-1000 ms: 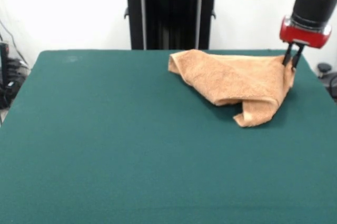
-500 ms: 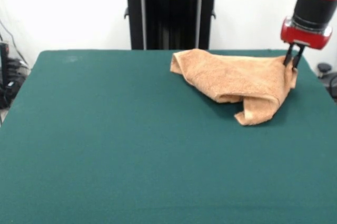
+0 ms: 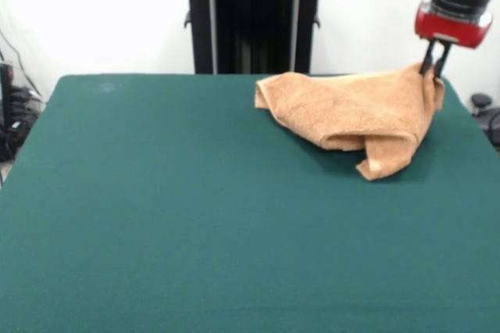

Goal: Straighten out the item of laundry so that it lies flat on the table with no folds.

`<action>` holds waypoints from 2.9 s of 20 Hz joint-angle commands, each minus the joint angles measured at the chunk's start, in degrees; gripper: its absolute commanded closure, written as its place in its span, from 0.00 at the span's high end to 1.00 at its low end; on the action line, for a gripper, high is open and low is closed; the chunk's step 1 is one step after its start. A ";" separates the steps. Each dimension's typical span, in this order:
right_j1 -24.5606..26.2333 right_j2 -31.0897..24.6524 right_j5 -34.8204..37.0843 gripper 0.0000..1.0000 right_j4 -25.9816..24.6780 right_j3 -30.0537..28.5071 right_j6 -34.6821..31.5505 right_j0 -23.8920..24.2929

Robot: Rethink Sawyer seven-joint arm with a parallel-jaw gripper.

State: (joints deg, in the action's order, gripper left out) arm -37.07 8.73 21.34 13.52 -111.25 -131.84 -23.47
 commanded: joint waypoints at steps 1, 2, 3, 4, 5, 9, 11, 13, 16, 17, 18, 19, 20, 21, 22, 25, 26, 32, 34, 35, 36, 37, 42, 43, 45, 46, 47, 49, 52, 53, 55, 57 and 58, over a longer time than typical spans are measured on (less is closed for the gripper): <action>-2.34 -5.87 -8.54 0.00 3.77 -16.09 -14.20 1.18; -2.42 -6.27 -9.66 0.00 3.79 -17.17 -14.18 1.44; -2.22 -6.57 -11.31 0.00 3.57 -18.36 -14.34 1.72; -2.13 -6.56 -12.15 0.00 3.41 -18.98 -14.30 1.75; -1.85 -6.19 -13.18 0.00 2.92 -19.49 -14.27 1.58; 0.87 -6.90 -17.39 0.00 2.24 -19.65 -13.82 2.34; 1.91 -8.13 -19.06 0.00 2.35 -19.99 -13.67 3.29; 1.34 -9.12 -19.65 0.00 2.39 -21.40 -13.56 4.15; -0.67 -9.99 -19.08 0.00 2.54 -23.60 -13.40 4.73; -1.56 -10.55 -18.82 0.00 2.47 -24.64 -13.26 5.43; -2.14 -10.82 -18.72 0.00 2.41 -25.28 -13.17 5.72; -3.02 -11.25 -18.52 0.00 2.08 -26.33 -12.81 6.57; -3.59 -11.47 -18.42 0.00 2.01 -26.99 -12.74 6.86; -4.68 -11.67 -18.08 0.00 1.86 -28.04 -12.59 7.38; -5.20 -11.69 -17.96 0.00 1.88 -28.58 -12.56 7.44; -6.25 -11.35 -17.73 0.00 2.12 -29.30 -12.68 6.63; -5.90 -12.04 -18.18 0.00 2.36 -29.44 -12.94 6.81; -5.85 -13.36 -17.91 0.00 3.33 -29.83 -12.95 7.46; -1.98 -12.70 -20.58 0.00 2.97 -27.26 -12.30 7.19; 1.32 -12.24 -22.73 0.00 2.62 -24.94 -11.72 7.14; 2.86 -11.71 -23.32 0.00 2.53 -23.43 -11.18 7.09; 5.35 -10.87 -24.65 0.00 2.43 -21.06 -10.50 6.71; 12.16 -9.24 -27.39 0.00 2.53 -13.69 -8.21 6.54; 13.57 -9.18 -28.19 0.00 2.19 -12.04 -7.47 6.90; 14.79 -8.94 -29.02 0.00 2.30 -10.35 -7.22 6.20; 15.18 -8.69 -29.08 0.00 2.32 -9.61 -6.98 5.94; 16.18 -8.40 -29.65 0.00 2.26 -8.49 -6.60 5.40; 17.55 -8.30 -30.05 0.00 2.20 -6.88 -6.31 5.31; 18.30 -7.87 -30.18 0.00 2.05 -5.64 -6.31 5.16; 18.45 -7.72 -30.28 0.00 1.84 -5.38 -6.31 5.20; 18.83 -7.55 -30.64 0.00 1.47 -5.13 -6.50 5.20; 19.14 -7.44 -31.01 0.00 1.04 -4.86 -6.58 5.28; 19.20 -7.40 -31.03 0.00 0.75 -4.72 -6.46 5.33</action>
State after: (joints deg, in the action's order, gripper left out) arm -25.82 3.00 -2.36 12.65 -128.85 -131.84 -17.92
